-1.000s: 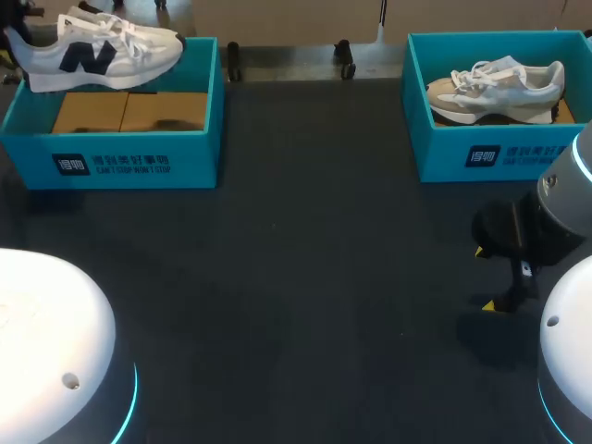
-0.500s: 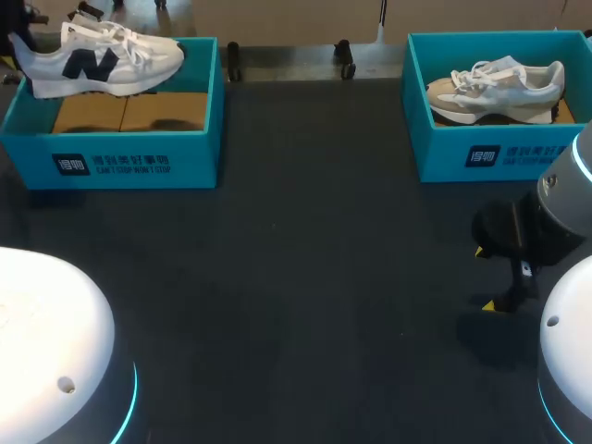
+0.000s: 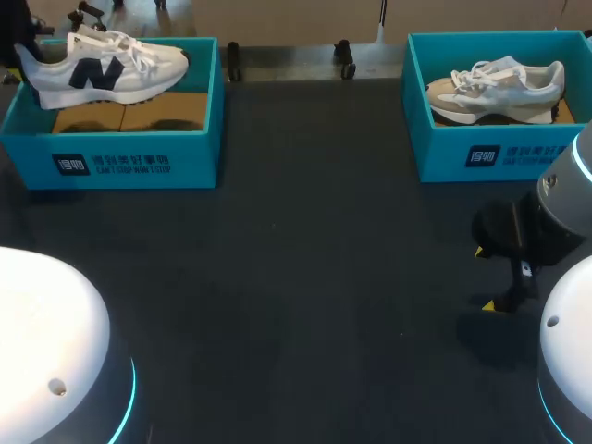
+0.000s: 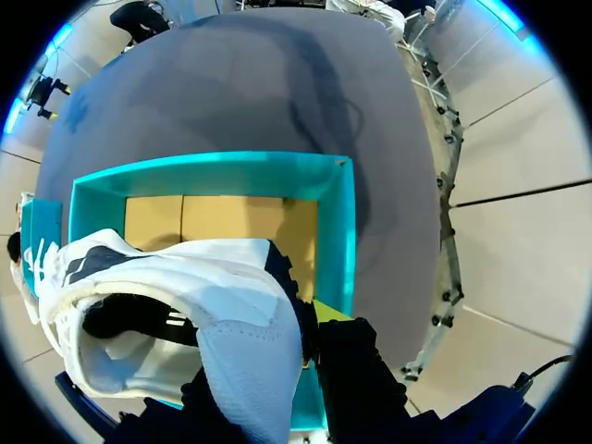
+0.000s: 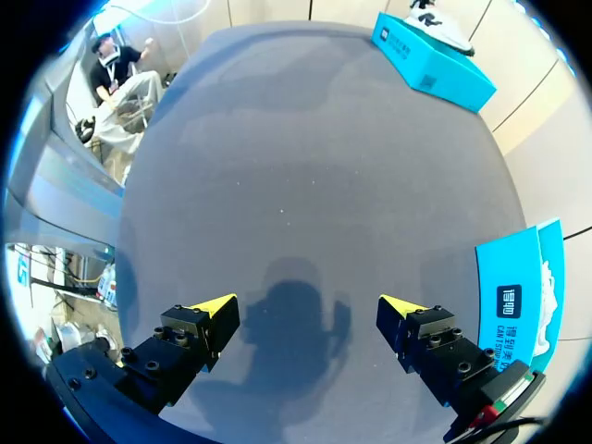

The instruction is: Take the shoe out of the shoebox, open the shoe tongue, remove and reinsert the insole, then place the shoe into the shoebox

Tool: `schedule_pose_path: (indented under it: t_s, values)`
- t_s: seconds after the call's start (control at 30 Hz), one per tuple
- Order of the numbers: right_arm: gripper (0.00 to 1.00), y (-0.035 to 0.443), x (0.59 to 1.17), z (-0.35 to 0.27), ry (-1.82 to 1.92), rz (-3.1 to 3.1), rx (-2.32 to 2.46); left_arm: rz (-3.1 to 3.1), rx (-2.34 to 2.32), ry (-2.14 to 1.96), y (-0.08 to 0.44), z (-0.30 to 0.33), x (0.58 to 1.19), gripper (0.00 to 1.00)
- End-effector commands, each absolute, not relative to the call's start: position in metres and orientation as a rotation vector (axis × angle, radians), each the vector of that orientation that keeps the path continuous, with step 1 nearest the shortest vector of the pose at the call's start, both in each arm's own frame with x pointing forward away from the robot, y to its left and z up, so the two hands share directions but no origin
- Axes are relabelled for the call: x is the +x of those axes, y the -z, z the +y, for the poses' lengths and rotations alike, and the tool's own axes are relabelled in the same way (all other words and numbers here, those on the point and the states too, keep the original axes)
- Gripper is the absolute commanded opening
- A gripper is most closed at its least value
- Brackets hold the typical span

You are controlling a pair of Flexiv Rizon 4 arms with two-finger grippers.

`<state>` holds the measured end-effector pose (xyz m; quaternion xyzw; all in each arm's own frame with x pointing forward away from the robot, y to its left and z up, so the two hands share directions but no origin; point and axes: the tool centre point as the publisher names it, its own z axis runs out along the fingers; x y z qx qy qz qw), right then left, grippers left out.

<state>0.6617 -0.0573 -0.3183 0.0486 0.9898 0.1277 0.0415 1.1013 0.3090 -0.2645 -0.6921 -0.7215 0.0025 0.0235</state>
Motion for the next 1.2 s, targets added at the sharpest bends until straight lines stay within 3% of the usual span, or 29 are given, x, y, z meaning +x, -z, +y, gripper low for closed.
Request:
schedule_pose_path:
  t_s: [0.03,1.2]
  values:
    - [1.00,0.318,0.660,-0.058,-0.390,3.028,0.148,-2.222,-2.130,-0.035,0.267,0.309,1.111,0.00]
    - [1.00,0.318,0.660,-0.058,-0.390,3.028,0.148,-2.122,-2.100,-0.002,0.300,0.299,1.095,0.00]
